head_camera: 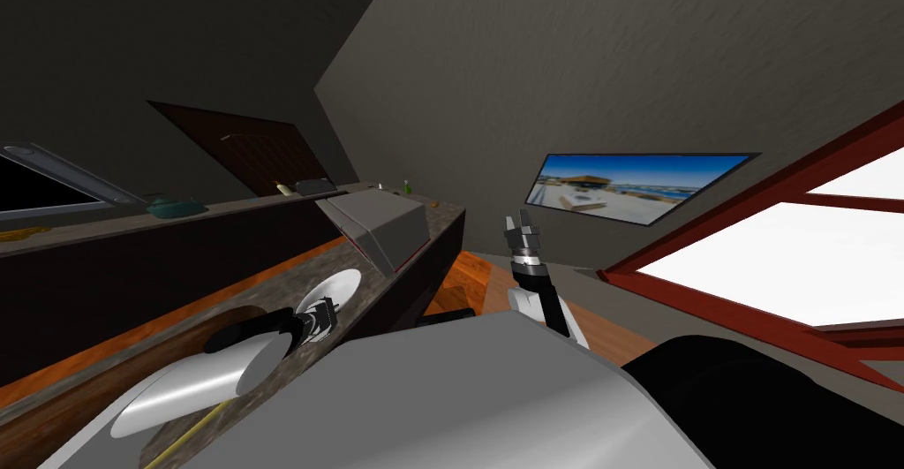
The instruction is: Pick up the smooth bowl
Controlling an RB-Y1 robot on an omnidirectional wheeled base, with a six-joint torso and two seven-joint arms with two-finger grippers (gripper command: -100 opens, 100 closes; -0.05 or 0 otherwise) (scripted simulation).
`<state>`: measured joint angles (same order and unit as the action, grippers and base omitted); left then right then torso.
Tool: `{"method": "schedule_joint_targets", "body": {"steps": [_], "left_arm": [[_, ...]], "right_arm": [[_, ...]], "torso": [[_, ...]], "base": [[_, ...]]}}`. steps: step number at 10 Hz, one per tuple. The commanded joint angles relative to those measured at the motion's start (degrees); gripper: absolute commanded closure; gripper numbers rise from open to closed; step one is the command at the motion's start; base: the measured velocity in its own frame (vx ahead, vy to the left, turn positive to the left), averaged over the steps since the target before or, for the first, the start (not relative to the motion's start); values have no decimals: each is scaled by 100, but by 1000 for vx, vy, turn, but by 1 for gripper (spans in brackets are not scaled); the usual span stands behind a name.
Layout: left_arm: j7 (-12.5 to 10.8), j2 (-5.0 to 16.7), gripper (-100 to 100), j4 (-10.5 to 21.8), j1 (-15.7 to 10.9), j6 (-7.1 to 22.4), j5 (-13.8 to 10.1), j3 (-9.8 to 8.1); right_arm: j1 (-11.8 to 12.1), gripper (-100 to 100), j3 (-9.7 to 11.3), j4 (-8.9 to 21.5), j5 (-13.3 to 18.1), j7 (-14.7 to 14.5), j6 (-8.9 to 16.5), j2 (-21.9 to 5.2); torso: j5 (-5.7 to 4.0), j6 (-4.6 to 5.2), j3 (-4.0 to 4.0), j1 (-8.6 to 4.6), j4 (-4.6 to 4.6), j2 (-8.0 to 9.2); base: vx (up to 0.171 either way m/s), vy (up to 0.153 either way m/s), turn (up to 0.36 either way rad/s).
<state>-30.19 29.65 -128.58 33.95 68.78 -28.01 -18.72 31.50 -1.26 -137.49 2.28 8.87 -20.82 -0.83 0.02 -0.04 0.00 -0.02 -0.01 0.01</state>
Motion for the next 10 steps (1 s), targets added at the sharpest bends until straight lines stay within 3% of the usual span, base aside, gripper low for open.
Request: {"method": "schedule_joint_targets", "body": {"steps": [1,2,3,4,8,9,10], "left_arm": [[0,0,100,0,0,0,0,0],[1,0,100,0,0,0,0,0],[1,0,0,0,0,0,0,0],[-23,14,100,-223,135,67,-50,-26],[-58,41,100,-587,351,173,-131,-70],[-46,43,100,-523,319,150,-130,-70],[-50,43,0,-534,324,158,-131,-71]], "right_arm": [[0,0,0,0,0,0,0,0],[0,0,0,0,0,0,0,0],[0,0,0,0,0,0,0,0],[0,0,0,0,0,0,0,0],[0,0,0,0,0,0,0,0],[0,0,0,0,0,0,0,0],[0,0,0,0,0,0,0,0]], "torso": [[0,0,0,0,0,0],[0,0,0,0,0,0],[0,0,0,0,0,0],[0,-1,0,0,0,0],[-3,-2,-2,-2,1,-6],[-4,-2,-2,-4,1,-5],[-3,0,0,-4,2,-1]], "base": [[0,0,0],[0,0,0],[0,0,0],[20,2,80],[28,4,61],[6,-2,10],[0,0,0]]}}
